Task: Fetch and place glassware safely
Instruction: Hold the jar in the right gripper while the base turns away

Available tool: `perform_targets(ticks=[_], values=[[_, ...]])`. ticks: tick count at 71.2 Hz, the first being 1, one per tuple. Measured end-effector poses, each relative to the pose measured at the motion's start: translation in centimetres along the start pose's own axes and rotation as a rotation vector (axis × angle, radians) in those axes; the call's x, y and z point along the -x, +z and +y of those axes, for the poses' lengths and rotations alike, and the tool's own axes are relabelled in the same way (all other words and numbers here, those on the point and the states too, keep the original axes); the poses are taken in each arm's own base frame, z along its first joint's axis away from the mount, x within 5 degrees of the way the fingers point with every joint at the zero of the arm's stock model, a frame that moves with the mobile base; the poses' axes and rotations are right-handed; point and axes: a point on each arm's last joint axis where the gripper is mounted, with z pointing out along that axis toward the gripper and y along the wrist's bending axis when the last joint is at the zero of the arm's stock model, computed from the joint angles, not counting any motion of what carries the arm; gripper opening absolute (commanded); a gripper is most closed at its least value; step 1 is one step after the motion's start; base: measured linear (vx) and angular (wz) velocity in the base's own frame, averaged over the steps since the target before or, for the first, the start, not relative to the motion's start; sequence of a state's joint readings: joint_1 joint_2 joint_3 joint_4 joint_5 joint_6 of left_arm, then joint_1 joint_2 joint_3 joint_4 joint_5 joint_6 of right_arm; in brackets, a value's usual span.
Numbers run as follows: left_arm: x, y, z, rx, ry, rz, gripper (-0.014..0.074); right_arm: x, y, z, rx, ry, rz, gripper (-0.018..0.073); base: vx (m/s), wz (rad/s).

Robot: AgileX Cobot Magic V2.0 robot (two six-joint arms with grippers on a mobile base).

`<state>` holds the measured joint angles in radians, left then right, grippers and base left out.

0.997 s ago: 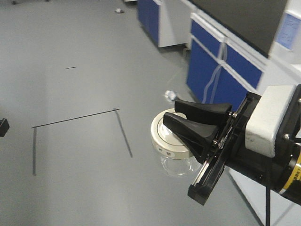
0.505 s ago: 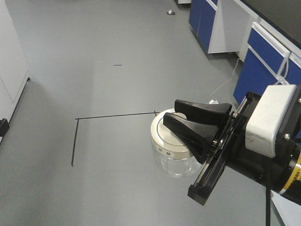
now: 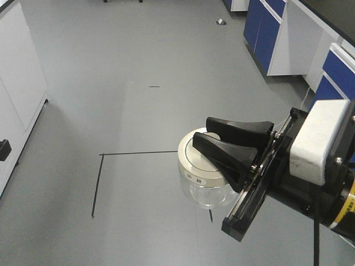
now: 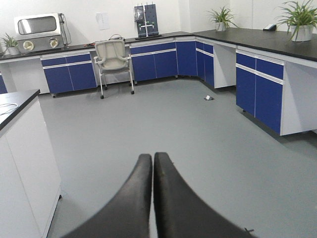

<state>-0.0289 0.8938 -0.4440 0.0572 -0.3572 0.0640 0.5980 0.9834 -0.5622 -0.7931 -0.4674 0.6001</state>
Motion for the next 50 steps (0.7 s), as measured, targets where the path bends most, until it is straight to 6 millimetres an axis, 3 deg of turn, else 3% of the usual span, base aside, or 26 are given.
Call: perform_targets(ticks=[50], values=[[0.0,0.0,0.0,0.0,0.0,0.0,-0.0007,0.0,0.0,0.0,0.0,0.001,0.0,-0.0003,0.41,0.04]])
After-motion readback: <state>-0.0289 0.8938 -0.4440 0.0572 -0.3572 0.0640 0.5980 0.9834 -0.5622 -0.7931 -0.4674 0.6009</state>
